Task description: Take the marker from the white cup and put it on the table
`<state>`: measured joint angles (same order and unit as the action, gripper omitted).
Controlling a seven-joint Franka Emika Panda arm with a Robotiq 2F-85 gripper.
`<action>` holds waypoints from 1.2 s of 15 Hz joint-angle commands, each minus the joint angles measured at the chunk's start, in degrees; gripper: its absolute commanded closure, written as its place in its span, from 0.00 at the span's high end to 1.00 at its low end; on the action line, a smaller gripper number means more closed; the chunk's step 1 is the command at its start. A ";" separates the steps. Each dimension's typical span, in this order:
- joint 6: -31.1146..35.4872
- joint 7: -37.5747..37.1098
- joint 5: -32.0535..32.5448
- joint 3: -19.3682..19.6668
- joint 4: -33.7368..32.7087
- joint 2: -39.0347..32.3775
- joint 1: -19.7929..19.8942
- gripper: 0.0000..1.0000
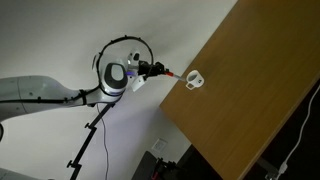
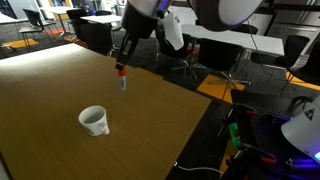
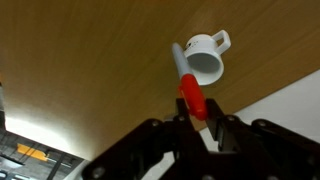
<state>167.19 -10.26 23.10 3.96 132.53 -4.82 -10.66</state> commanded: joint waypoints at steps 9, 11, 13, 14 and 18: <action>12.04 52.58 -38.27 -40.22 2.55 -9.07 24.36 0.06; 11.40 61.03 -41.96 -49.57 0.11 -12.97 33.36 0.06; 9.93 69.22 -44.63 -56.55 -1.19 -16.46 41.84 0.06; 8.63 73.40 -45.27 -59.69 -1.65 -18.24 46.24 0.06; 0.39 85.43 -44.62 -69.06 0.20 -22.00 63.13 0.06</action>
<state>172.83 67.73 -21.41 -58.83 132.44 -23.77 42.26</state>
